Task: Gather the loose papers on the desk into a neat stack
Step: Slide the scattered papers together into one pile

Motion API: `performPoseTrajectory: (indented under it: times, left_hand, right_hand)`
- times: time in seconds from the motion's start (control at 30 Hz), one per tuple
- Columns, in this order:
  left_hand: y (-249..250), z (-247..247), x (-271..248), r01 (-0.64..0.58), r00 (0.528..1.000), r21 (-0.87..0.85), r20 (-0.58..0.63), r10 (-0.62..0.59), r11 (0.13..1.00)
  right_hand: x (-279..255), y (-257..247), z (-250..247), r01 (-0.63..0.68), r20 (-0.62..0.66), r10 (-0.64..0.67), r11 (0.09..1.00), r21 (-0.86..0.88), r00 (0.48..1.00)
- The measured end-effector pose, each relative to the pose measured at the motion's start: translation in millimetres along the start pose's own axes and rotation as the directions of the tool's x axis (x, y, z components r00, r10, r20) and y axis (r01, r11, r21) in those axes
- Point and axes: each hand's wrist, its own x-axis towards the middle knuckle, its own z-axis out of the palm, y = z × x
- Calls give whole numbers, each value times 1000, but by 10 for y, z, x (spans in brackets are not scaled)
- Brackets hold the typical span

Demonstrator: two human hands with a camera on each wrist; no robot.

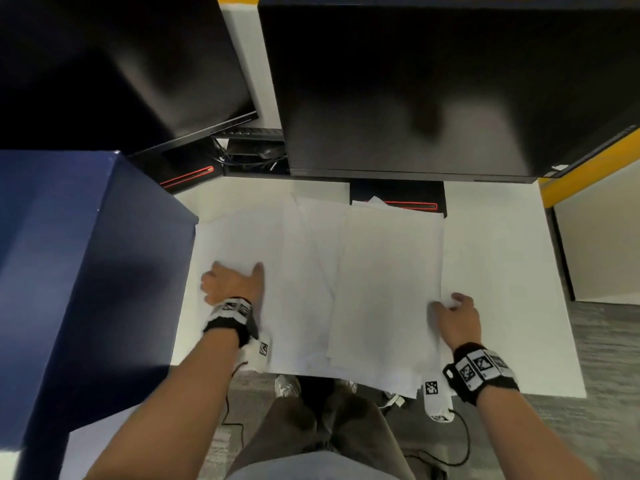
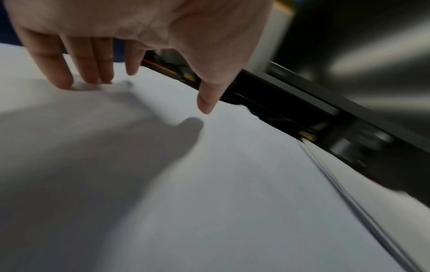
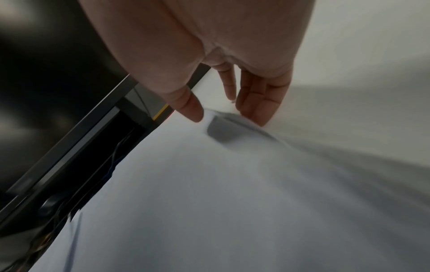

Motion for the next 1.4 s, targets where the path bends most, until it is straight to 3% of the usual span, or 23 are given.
performPoseTrajectory:
  times: [0.07,0.13,0.23,0.33,0.5,0.63,0.7,0.93,1.2,1.3,1.4]
  left_hand:
    - [3,-100,202,130,990,-93,64,-125,987]
    - [38,-136,301,153,977,-190,177,-119,970]
    - [124,-54,333,-11,966,-180,252,57,984]
    - [276,82,173,-221,903,-177,334,270,959]
    - [546,272,-190,-330,806,-226,439,398,917]
    - [485,173,-74,-276,868,-270,342,360,922]
    - [403,103,-9,-273,877,-275,323,356,922]
    - [552,62,-181,-385,782,-338,375,498,859]
    - [785,72,-499,-482,697,-289,446,562,827]
    - [820,7,-598,-460,732,-312,397,554,831]
    - [899,-407,-550,-544,773,-268,208,599,795]
  right_hand:
    - [70,-82,-32,2,3,-2,1000,11,1000]
    - [100,-177,-4,10,22,-10,1000,16,1000]
    - [102,-302,89,43,43,-44,999,21,998]
    - [79,-396,175,58,49,-59,998,35,997]
    - [57,-417,220,49,91,-50,999,6,995]
    - [101,-261,79,-48,1,48,999,-19,999]
    - [83,-175,32,-74,-6,74,997,-12,997]
    - [-125,-224,220,31,49,-31,1000,3,998]
    - [-126,-368,325,58,112,-57,998,-10,992]
    - [-121,-357,321,57,105,-56,998,-11,993]
    - [-123,-340,294,32,43,-31,999,-24,999]
